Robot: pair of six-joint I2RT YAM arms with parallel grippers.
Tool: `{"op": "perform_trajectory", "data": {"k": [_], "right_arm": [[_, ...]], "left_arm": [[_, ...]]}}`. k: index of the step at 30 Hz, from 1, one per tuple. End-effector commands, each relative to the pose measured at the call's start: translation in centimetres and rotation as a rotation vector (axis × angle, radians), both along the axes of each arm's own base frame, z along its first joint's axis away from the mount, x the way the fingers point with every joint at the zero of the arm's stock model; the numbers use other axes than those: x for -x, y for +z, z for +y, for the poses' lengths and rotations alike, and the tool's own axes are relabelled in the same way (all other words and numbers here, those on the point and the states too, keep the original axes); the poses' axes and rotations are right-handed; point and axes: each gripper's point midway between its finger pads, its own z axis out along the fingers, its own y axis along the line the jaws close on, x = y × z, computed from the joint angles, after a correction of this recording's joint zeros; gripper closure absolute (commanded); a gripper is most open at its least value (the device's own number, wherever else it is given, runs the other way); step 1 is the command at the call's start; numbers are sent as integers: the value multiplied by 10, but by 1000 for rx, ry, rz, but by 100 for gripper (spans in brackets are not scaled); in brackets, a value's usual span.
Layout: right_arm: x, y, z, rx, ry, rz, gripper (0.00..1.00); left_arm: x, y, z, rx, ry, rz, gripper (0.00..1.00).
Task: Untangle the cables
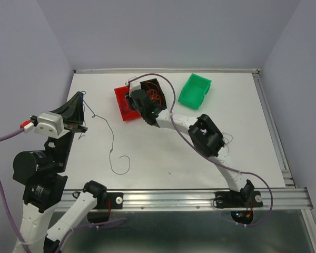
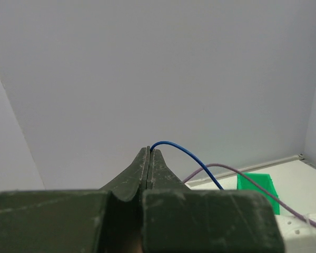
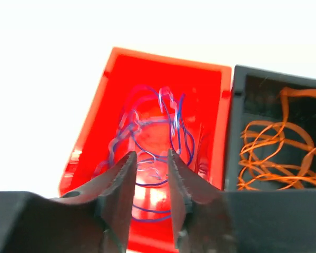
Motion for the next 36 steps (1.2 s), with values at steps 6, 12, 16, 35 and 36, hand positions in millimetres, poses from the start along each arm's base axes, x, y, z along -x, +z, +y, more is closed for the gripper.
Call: {"op": "perform_trajectory", "data": {"k": [6, 12, 16, 35, 36], "right_arm": [[39, 120, -17, -217, 95, -155, 54], [94, 132, -25, -241, 313, -178, 31], [143, 128, -29, -245, 526, -209, 17], [294, 135, -42, -252, 1240, -259, 16], [297, 134, -38, -253, 1248, -255, 16]], "left_arm": [[-12, 2, -7, -18, 0, -12, 100], [-17, -1, -10, -32, -4, -5, 100], [-19, -2, -12, -38, -8, 1, 100], [-35, -8, -18, -56, -2, 36, 100], [-35, -9, -18, -57, -1, 37, 100]]}}
